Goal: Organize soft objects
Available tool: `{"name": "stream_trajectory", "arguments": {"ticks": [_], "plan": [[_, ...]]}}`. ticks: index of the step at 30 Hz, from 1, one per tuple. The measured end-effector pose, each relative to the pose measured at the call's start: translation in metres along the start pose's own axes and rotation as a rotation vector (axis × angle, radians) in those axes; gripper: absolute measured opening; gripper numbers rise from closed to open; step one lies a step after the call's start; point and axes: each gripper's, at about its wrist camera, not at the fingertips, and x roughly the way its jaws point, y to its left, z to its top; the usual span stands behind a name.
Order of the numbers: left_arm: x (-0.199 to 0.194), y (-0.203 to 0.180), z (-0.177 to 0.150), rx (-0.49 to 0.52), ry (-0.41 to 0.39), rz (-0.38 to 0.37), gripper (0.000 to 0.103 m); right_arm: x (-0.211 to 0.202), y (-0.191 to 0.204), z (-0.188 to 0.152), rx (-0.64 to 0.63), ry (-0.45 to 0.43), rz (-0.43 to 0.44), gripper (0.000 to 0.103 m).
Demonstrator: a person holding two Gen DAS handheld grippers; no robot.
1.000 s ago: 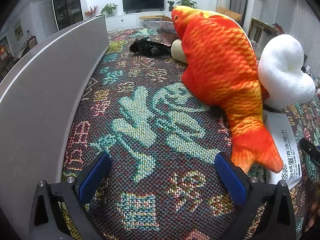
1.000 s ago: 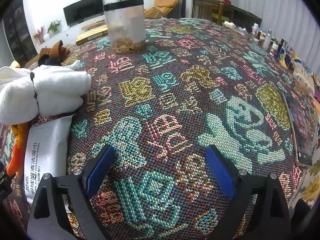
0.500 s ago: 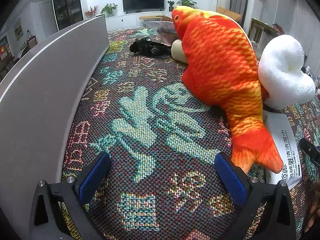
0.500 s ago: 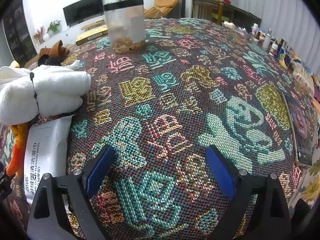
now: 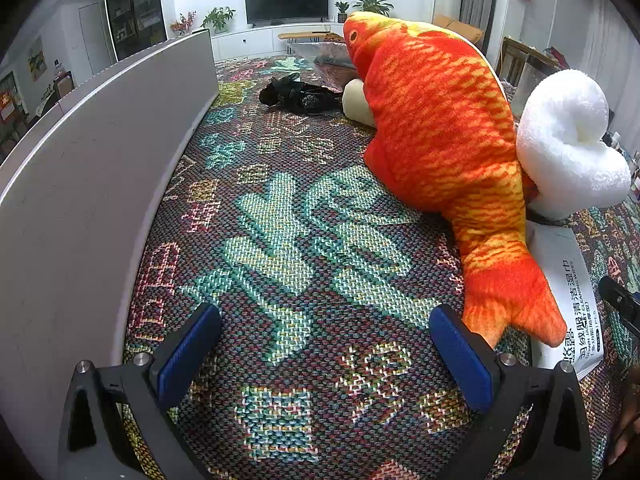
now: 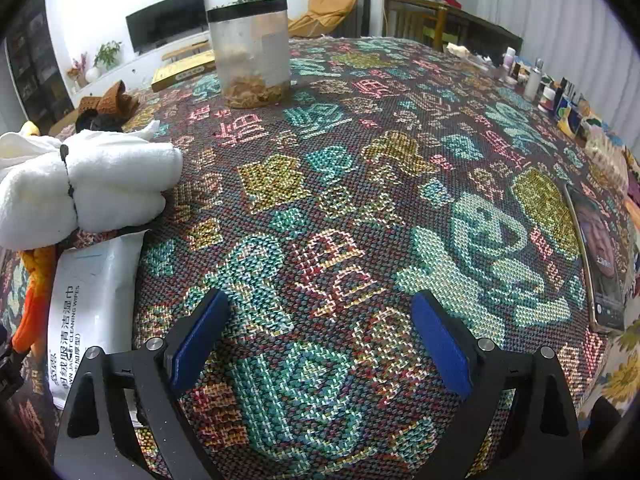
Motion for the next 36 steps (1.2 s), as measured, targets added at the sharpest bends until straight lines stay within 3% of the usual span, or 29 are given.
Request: {"name": "stream_trajectory", "arguments": {"ticks": [29, 36], "plan": [[-0.0004, 0.0003, -0.0002, -0.001, 0.000, -0.001, 0.103, -0.0003, -0.0002, -0.0004, -0.002, -0.001, 0.004, 0.095], [0.0003, 0.0006, -0.0001, -0.001, 0.000, -0.001, 0.103, -0.0037, -0.0092, 0.0011, 0.052, -0.013, 0.068, 0.095]]}}
